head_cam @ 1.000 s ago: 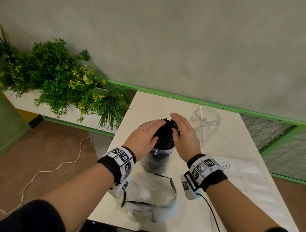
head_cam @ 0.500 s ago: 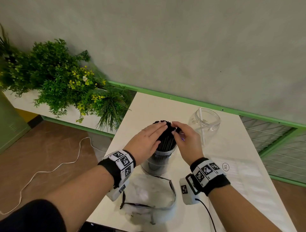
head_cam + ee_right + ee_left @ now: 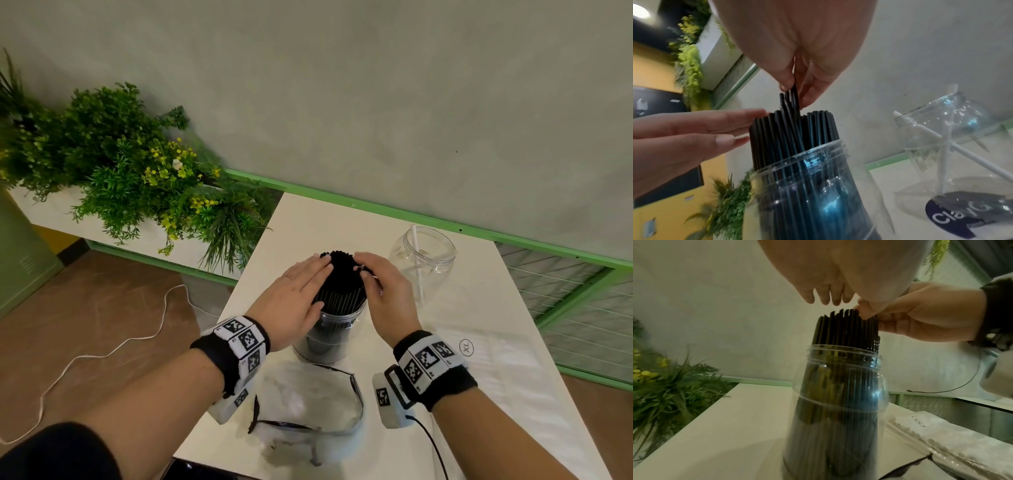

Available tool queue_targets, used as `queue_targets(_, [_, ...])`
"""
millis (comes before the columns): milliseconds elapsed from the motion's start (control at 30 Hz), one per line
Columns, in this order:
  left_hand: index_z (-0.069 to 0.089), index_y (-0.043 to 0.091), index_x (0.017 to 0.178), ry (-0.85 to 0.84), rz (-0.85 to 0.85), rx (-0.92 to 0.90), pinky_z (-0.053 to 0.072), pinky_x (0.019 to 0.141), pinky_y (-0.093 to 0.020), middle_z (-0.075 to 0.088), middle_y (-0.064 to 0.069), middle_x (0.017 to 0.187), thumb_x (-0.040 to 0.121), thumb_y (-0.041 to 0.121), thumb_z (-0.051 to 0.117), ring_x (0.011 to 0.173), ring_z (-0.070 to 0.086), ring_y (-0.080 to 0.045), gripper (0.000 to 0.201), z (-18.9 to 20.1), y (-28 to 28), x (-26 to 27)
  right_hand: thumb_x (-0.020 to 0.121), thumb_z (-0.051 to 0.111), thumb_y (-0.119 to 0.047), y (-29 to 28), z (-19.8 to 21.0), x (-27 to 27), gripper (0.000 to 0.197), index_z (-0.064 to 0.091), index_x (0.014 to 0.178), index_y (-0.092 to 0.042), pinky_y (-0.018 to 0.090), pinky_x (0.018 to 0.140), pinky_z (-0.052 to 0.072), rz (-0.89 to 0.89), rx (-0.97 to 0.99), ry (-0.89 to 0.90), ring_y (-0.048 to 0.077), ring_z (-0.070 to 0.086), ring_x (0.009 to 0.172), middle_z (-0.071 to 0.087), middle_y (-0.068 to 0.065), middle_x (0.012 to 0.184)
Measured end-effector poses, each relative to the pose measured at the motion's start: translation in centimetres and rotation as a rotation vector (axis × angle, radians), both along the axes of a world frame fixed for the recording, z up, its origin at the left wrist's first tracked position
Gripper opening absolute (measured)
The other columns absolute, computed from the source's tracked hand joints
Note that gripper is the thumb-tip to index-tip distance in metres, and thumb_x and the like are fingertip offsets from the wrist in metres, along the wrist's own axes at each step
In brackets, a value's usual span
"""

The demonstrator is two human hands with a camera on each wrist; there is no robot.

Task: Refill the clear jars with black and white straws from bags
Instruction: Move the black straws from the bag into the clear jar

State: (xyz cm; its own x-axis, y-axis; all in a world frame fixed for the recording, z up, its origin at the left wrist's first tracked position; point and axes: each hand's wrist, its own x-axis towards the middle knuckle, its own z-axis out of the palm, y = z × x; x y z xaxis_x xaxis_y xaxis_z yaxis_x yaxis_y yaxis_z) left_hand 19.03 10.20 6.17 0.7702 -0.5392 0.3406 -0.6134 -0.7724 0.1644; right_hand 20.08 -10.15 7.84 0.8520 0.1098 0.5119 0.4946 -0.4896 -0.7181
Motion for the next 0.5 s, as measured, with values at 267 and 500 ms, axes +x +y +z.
queue_targets(267, [0.02, 0.01, 0.15, 0.1, 0.018, 0.056, 0.007, 0.117, -0.023, 0.013, -0.003, 0.159, 0.088, 0.044, 0.014, 0.146, 0.01, -0.013, 0.07, -0.1, 0.4, -0.1, 0.094, 0.057, -0.007, 1.1, -1.0, -0.4, 0.034, 0.059, 0.127, -0.008, 0.035, 0.11, 0.038, 0.083, -0.362, -0.04, 0.012, 0.045, 0.129, 0.058, 0.005, 0.132])
queue_targets(500, [0.018, 0.007, 0.15, 0.078, 0.058, 0.093, 0.011, 0.119, -0.031, 0.013, -0.006, 0.159, 0.091, 0.039, 0.027, 0.147, 0.007, -0.017, 0.068, -0.6, 1.2, -0.5, 0.098, 0.025, -0.04, 1.0, -1.9, -0.8, 0.056, 0.041, 0.144, -0.012, 0.038, 0.119, 0.017, 0.113, -0.653, -0.033, 0.008, 0.015, 0.143, 0.033, 0.001, 0.154])
